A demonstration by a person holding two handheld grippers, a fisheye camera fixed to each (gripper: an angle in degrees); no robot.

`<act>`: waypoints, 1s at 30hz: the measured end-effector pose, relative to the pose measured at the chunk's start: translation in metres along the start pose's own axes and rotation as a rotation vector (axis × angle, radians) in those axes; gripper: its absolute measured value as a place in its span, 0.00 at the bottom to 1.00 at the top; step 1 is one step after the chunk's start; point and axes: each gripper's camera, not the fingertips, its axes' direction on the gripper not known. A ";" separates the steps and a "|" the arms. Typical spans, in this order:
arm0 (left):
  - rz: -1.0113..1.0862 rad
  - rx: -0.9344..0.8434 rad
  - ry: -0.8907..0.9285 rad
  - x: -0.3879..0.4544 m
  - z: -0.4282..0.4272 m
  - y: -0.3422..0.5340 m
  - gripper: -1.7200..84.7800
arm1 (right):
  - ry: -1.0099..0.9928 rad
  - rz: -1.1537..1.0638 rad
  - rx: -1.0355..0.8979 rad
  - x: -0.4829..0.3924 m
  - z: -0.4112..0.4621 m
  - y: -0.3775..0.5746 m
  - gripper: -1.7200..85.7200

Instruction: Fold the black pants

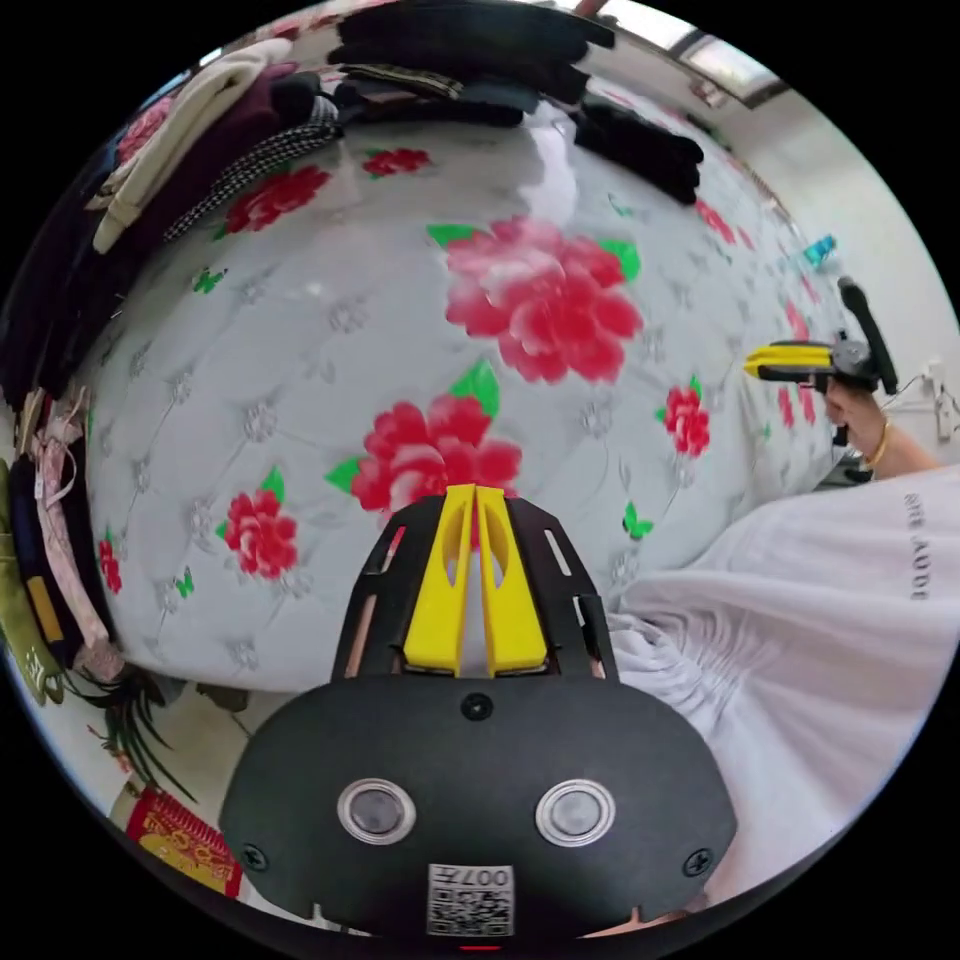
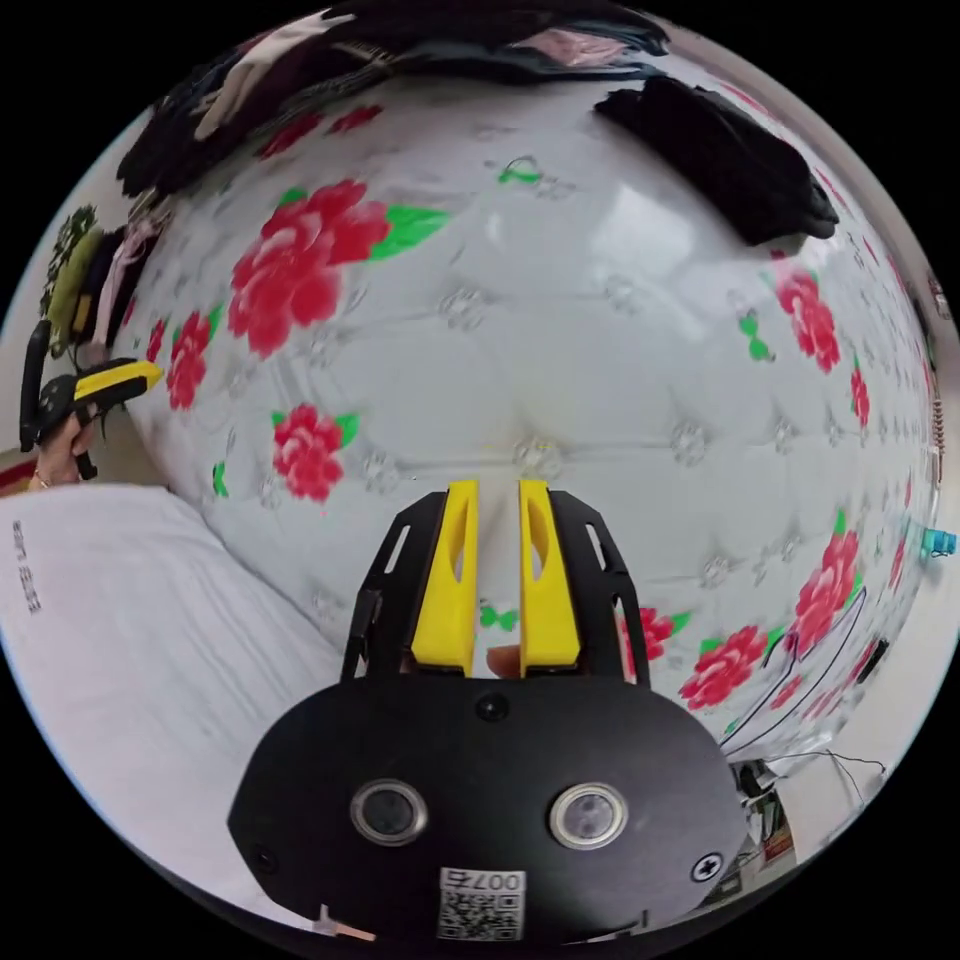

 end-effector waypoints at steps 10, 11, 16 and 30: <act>0.179 -0.174 -0.147 0.054 0.058 -0.022 0.01 | 0.133 -0.157 -0.070 -0.061 -0.035 -0.021 0.08; 0.189 -0.174 -0.142 0.053 0.060 -0.023 0.01 | 0.124 -0.159 -0.064 -0.055 -0.042 -0.025 0.08; 0.279 -0.202 -0.160 0.048 0.080 -0.035 0.01 | 0.060 -0.160 -0.077 -0.027 -0.063 -0.046 0.07; -0.453 0.167 0.271 0.108 0.139 0.219 0.01 | 0.088 -0.397 -0.064 0.059 -0.088 -0.072 0.06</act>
